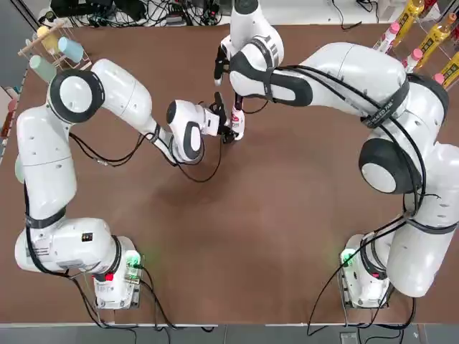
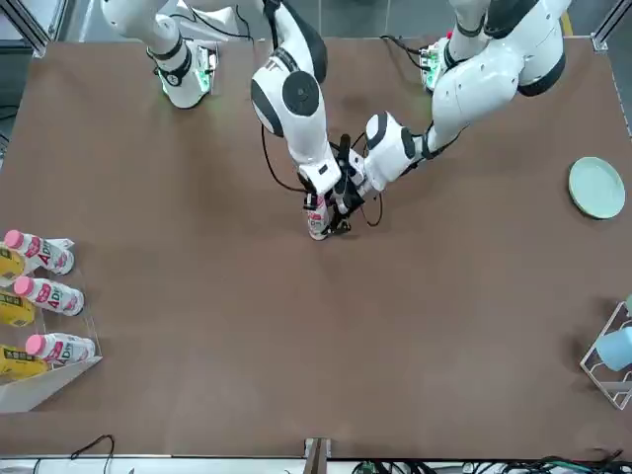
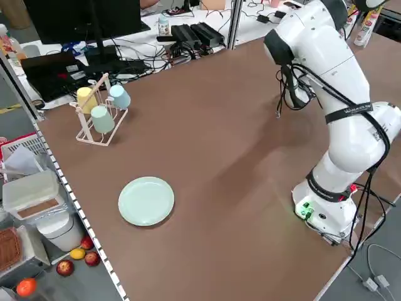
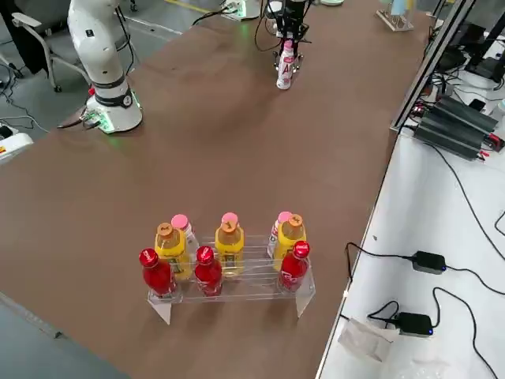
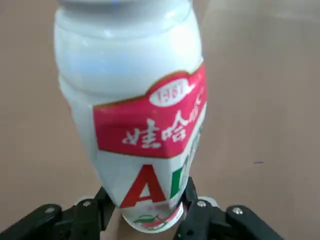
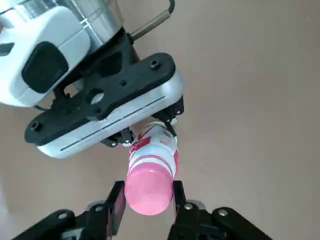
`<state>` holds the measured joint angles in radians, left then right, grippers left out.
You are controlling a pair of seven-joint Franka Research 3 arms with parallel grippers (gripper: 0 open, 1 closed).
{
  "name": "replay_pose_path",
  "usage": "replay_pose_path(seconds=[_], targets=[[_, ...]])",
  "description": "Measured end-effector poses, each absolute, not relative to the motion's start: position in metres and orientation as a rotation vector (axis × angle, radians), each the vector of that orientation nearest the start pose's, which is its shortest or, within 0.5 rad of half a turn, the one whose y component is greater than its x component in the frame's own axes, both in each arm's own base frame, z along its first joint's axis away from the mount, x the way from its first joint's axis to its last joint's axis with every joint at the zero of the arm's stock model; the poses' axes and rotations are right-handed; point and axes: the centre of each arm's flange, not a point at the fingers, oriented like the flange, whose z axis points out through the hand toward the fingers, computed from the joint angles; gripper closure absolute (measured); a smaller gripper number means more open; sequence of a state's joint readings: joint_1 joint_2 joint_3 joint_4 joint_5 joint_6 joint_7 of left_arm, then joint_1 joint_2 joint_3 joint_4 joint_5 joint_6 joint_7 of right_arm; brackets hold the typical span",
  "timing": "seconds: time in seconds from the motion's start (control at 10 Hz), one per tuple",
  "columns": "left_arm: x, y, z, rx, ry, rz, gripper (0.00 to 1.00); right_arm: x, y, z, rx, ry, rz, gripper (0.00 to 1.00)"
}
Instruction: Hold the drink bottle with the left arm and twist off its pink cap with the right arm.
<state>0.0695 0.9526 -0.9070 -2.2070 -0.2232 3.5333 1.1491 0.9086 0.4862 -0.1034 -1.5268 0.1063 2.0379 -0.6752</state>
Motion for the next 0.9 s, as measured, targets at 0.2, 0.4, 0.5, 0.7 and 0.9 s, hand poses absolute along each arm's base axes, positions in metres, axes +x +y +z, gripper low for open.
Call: replay_pose_path(seconds=[0.2, 0.4, 0.5, 0.7, 0.9], targets=[[0.415, -0.400, 0.155, -2.748, 2.009, -1.201, 0.43, 0.469, 0.512, 0.382, -2.295, -2.088, -0.042, 0.57], [0.415, -0.399, 0.155, -2.748, 2.010, -1.202, 0.43, 0.468, 0.512, 0.382, -2.292, -2.101, -0.041, 0.57], [0.415, -0.399, 0.155, -2.746, 2.013, -1.203, 0.43, 0.468, 0.512, 0.383, -2.292, -2.107, -0.041, 0.57], [0.415, -0.399, 0.155, -2.743, 2.016, -1.205, 0.43, 0.472, 0.511, 0.387, -2.298, -2.114, -0.055, 0.57], [0.415, -0.399, 0.155, -2.743, 2.016, -1.205, 0.43, 0.474, 0.511, 0.394, -2.300, -2.111, -0.075, 0.57]])
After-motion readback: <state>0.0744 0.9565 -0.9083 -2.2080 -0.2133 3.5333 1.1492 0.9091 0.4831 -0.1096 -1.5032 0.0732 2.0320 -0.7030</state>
